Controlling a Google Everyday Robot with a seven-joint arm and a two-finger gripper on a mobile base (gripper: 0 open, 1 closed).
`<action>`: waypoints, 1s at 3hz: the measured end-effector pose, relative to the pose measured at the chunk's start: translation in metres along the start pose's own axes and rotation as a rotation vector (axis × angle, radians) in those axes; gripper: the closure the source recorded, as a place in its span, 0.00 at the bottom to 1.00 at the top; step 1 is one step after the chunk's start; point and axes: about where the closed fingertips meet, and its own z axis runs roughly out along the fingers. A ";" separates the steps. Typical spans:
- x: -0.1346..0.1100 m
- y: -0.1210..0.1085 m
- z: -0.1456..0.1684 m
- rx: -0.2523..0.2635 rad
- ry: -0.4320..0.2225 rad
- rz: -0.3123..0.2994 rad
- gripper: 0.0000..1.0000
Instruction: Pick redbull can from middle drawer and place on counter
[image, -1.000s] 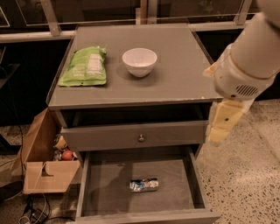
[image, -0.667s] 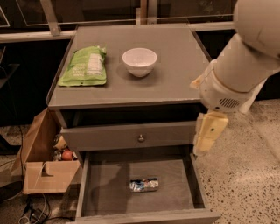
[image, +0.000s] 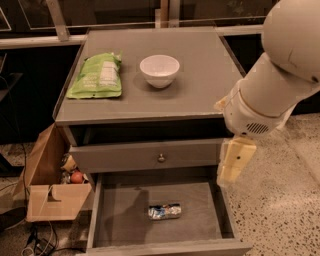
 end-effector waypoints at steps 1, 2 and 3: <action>-0.010 0.019 0.037 -0.035 -0.040 -0.005 0.00; -0.017 0.029 0.076 -0.063 -0.086 -0.010 0.00; -0.023 0.038 0.111 -0.095 -0.118 -0.011 0.00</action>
Offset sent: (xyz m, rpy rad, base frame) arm -0.0096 0.0576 -0.1246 0.1531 0.0751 0.0633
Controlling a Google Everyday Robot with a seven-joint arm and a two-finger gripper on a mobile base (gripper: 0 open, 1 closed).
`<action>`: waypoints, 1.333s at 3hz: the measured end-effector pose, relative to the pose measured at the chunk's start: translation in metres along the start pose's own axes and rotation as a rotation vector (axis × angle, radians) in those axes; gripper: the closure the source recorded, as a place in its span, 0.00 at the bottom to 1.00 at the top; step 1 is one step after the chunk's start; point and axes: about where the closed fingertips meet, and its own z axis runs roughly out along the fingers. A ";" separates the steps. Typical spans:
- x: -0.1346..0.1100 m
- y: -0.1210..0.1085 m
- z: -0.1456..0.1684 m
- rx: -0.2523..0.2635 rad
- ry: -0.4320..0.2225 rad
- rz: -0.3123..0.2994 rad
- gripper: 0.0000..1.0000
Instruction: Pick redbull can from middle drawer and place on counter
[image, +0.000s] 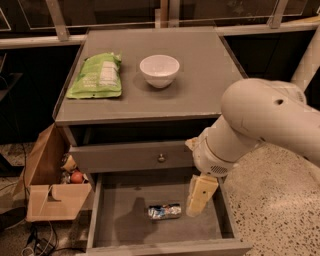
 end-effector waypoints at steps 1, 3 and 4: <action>0.000 0.000 0.003 0.000 -0.003 0.001 0.00; -0.010 0.007 0.094 -0.040 -0.014 -0.014 0.00; 0.009 0.002 0.152 -0.064 0.020 0.019 0.00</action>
Offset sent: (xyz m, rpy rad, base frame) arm -0.0108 0.0289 -0.0414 0.0618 0.0288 -0.0086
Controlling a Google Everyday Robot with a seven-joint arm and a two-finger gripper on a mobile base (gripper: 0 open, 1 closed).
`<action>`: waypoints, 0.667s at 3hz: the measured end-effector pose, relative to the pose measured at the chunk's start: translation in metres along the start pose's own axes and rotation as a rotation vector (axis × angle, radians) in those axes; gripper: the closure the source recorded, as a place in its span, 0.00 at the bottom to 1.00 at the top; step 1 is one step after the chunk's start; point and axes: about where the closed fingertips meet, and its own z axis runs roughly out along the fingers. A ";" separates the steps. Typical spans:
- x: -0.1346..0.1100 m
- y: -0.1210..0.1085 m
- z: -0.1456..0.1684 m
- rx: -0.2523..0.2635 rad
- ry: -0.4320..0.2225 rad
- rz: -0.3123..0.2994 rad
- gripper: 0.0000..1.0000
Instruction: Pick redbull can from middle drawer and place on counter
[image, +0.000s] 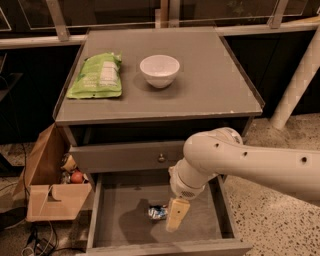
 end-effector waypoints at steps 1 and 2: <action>0.000 0.000 0.001 -0.001 0.000 0.002 0.00; 0.005 0.000 0.018 0.001 -0.004 0.016 0.00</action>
Offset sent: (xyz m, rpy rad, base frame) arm 0.0026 0.0022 -0.0459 0.0156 0.0091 -0.0385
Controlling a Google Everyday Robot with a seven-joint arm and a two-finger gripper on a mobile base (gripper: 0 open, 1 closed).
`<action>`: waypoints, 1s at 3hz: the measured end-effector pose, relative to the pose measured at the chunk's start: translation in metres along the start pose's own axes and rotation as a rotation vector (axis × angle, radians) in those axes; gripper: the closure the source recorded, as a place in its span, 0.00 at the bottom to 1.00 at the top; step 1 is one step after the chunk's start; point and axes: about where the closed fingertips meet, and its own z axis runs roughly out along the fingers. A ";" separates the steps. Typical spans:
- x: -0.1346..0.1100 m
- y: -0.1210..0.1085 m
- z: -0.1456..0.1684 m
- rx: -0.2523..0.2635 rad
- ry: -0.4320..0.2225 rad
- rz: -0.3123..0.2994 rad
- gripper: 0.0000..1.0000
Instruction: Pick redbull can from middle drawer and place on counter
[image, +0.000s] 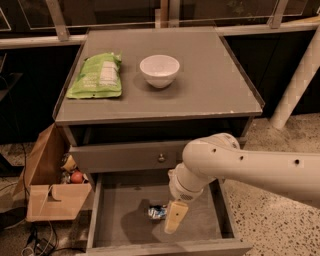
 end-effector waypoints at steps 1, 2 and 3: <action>0.011 -0.009 0.022 0.010 -0.007 0.002 0.00; 0.036 -0.017 0.061 -0.006 -0.021 0.028 0.00; 0.038 -0.017 0.065 -0.012 -0.023 0.032 0.00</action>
Offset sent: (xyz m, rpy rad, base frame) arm 0.0260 -0.0189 -0.0699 0.0128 -0.0177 -0.0196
